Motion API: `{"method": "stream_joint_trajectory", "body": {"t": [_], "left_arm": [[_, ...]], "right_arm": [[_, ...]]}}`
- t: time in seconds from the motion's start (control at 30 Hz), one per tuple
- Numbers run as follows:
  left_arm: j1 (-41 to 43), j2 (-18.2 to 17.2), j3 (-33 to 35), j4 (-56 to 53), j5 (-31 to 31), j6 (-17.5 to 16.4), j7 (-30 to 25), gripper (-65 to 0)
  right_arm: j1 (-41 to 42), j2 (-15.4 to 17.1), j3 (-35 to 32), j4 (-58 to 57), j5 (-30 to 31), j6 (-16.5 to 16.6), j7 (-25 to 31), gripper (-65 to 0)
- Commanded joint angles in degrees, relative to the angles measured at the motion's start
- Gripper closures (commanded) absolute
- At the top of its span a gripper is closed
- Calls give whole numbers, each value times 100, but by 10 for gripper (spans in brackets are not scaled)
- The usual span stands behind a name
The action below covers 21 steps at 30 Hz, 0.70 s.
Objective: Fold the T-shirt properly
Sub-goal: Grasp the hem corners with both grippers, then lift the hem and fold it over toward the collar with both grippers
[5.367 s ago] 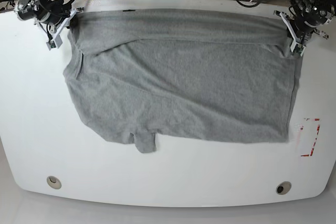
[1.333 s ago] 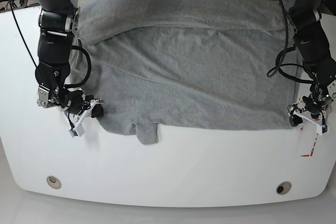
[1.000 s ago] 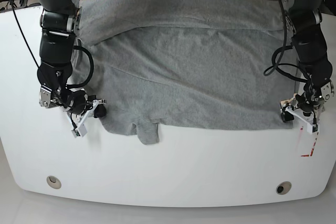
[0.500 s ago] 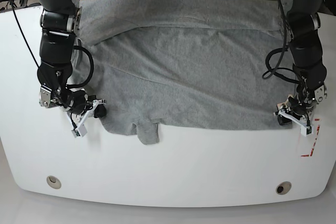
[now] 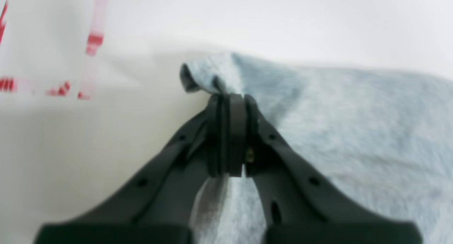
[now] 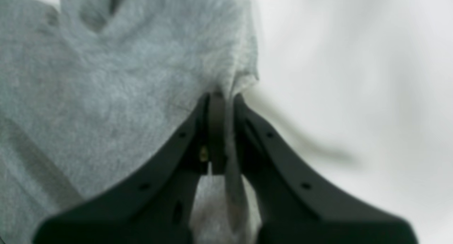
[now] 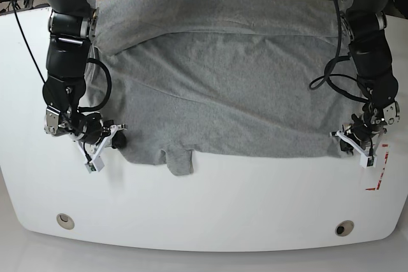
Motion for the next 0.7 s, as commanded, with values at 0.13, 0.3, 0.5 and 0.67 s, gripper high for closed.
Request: {"method": "stream_joint_trajectory", "body": {"t": [0.13,0.3,0.5,0.67], "left_arm": [[16,-62,-43,1027,-113,-419,431,0],[509,-44,-52,2126,-122,-445,730,0],[1133,61,-140,3260,-122,-454,1037,0],[1704,220,-570,4183,-122,-454,1310,0]], "right_arm": [[-21,97,398,998,85,49,-378,0],[-232,89,758,1868,94,49,-976,0],[-610,89,1057,2782,94,49,-1556,0],[-1084,36,1461,3723,103,49,-2040,0]]}}
